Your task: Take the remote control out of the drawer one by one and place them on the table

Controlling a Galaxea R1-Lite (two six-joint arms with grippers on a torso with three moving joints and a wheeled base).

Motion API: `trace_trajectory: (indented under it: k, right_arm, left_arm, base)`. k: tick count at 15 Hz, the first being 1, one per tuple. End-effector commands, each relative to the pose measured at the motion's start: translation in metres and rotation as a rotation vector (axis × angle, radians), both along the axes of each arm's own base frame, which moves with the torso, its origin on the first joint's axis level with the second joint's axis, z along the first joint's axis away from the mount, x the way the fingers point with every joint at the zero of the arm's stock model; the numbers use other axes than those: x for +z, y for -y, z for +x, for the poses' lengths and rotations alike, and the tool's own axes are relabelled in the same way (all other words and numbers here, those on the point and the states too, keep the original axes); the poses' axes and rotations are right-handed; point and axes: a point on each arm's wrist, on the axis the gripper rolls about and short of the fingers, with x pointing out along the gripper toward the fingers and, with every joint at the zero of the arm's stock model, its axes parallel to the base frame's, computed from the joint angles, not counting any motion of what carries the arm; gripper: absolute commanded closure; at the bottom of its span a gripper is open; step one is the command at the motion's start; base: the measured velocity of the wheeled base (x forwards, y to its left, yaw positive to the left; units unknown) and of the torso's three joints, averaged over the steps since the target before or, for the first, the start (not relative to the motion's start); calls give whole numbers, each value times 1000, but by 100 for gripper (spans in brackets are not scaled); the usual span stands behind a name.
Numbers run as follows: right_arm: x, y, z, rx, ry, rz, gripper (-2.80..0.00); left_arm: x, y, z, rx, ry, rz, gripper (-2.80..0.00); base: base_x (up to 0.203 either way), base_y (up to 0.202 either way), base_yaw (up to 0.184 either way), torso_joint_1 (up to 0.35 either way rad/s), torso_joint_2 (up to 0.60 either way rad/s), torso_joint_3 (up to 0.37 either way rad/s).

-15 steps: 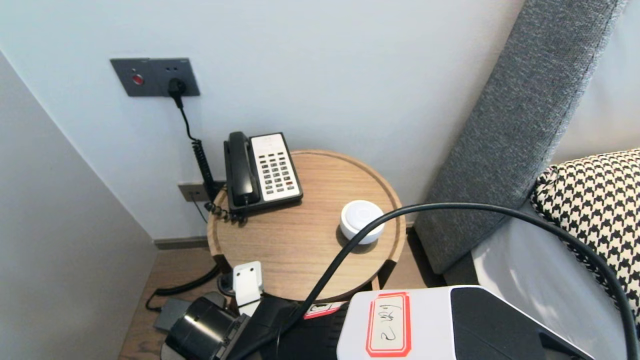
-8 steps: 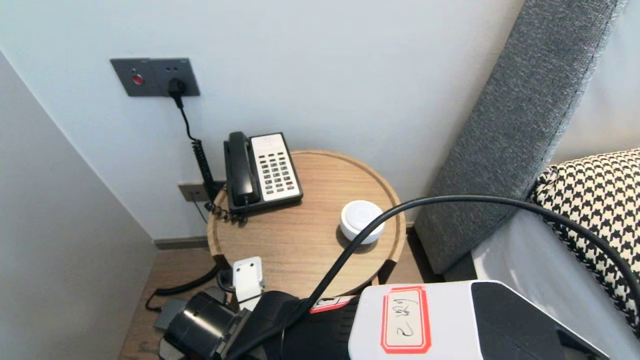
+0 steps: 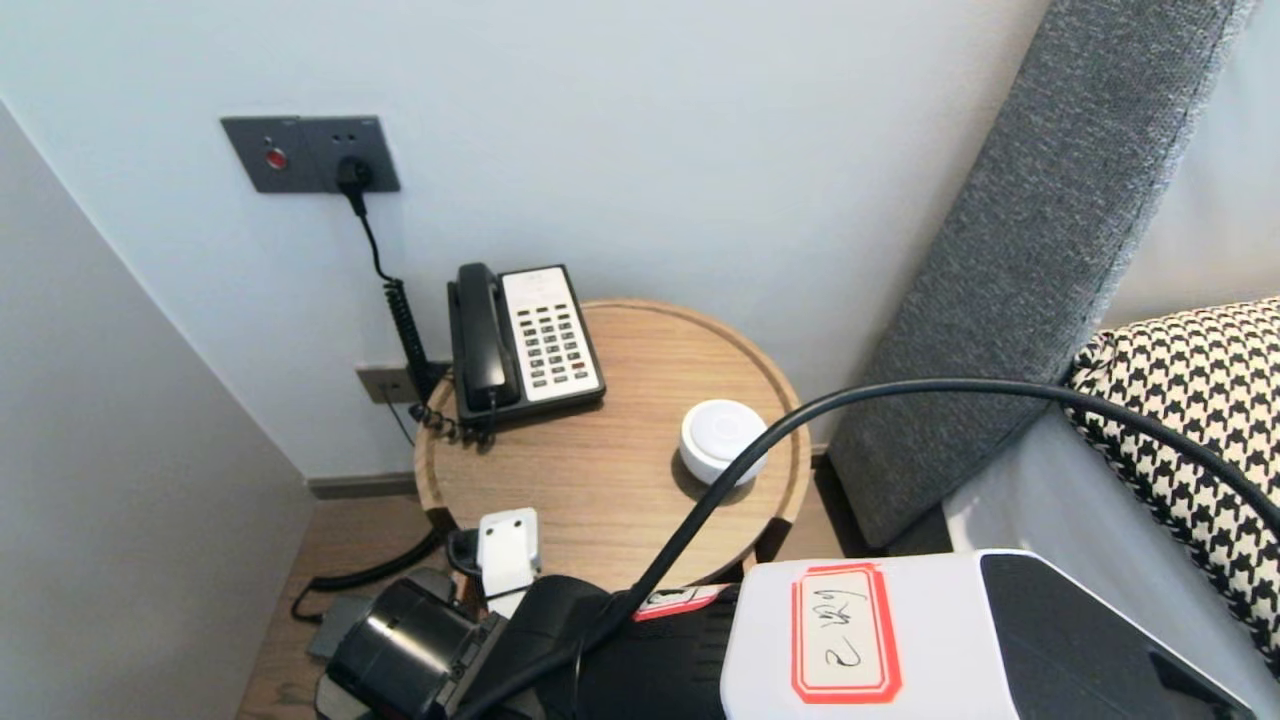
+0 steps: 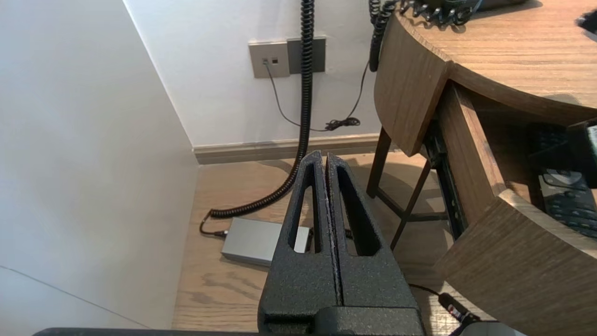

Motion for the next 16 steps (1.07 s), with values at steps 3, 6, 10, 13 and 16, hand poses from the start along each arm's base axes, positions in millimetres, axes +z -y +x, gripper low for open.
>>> trace_trajectory:
  k: [3, 6, 10, 13, 16]
  right_arm:
    - [0, 7, -3, -29, 3, -4, -280]
    - [-7, 11, -2, -64, 6, -15, -280]
    - [-12, 10, -1, -71, 3, -17, -280]
    - [-19, 6, 2, -72, 1, -21, -280]
    - [-22, 5, 2, -72, 0, -25, -280]
  left_arm:
    - [-3, 0, 1, 0, -11, 0, 0]
    - [-3, 0, 1, 0, -11, 0, 0]
    - [-3, 0, 1, 1, -11, 0, 0]
    - [-3, 0, 1, 1, -11, 0, 0]
    - [-3, 0, 1, 0, -11, 0, 0]
  base:
    - [0, 0, 0, 0, 0, 0]
    - [0, 0, 0, 0, 0, 0]
    - [0, 0, 0, 0, 0, 0]
    - [0, 0, 0, 0, 0, 0]
    - [0, 0, 0, 0, 0, 0]
